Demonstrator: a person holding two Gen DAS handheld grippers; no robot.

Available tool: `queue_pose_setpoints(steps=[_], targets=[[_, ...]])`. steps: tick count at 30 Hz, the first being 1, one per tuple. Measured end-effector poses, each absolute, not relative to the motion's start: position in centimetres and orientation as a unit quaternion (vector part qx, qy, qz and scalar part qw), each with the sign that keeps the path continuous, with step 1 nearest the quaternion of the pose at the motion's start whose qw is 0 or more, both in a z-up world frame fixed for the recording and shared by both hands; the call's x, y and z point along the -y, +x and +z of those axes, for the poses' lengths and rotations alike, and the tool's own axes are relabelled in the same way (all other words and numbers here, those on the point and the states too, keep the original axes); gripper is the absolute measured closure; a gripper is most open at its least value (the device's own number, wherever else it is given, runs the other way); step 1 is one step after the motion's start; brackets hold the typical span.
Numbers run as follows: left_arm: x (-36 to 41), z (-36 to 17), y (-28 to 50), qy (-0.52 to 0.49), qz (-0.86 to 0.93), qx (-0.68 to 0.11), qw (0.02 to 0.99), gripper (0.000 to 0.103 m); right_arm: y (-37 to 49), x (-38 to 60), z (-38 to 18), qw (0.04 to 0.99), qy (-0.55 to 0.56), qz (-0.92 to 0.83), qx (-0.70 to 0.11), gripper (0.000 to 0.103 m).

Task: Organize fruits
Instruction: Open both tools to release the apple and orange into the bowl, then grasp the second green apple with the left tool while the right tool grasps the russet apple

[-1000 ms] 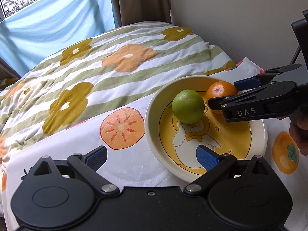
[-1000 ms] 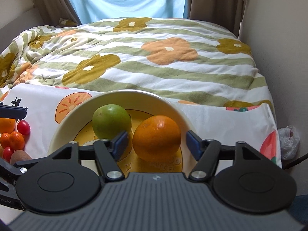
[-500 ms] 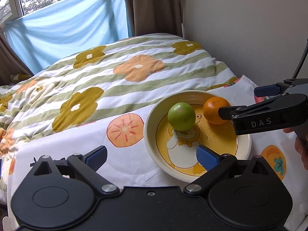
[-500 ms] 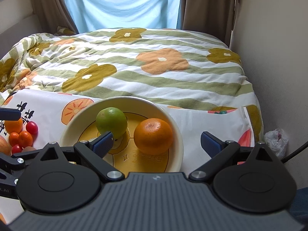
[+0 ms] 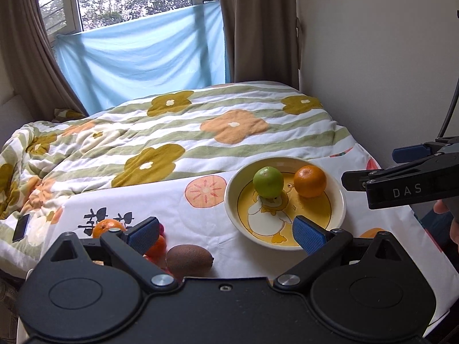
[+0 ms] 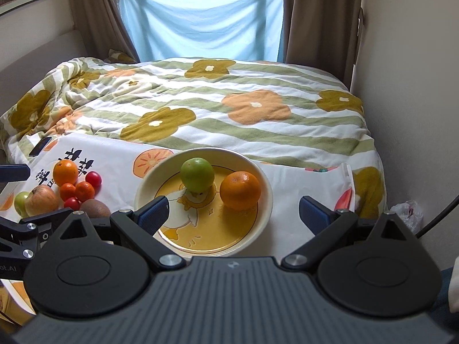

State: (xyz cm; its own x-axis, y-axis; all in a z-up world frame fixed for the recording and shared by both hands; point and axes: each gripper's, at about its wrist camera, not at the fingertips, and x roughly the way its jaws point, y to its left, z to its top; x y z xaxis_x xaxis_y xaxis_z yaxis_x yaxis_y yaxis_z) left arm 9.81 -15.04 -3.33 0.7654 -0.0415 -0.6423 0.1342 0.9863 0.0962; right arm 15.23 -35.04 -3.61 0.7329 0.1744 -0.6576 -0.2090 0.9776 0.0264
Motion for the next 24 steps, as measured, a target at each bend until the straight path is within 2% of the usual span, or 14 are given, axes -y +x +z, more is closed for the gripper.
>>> queue_pose_setpoints(steps=[12, 24], targets=[[12.3, -1.4, 3.8, 0.047, 0.044, -0.314, 0.947, 0.002, 10.2, 32.6, -1.3, 0.927, -0.020, 0.176, -0.331, 0.000], [4.3, -2.8, 1.5, 0.059, 0.091, -0.318, 0.942, 0.002, 8.2, 24.6, -1.7, 0.914, -0.008, 0.224, -0.339, 0.000]])
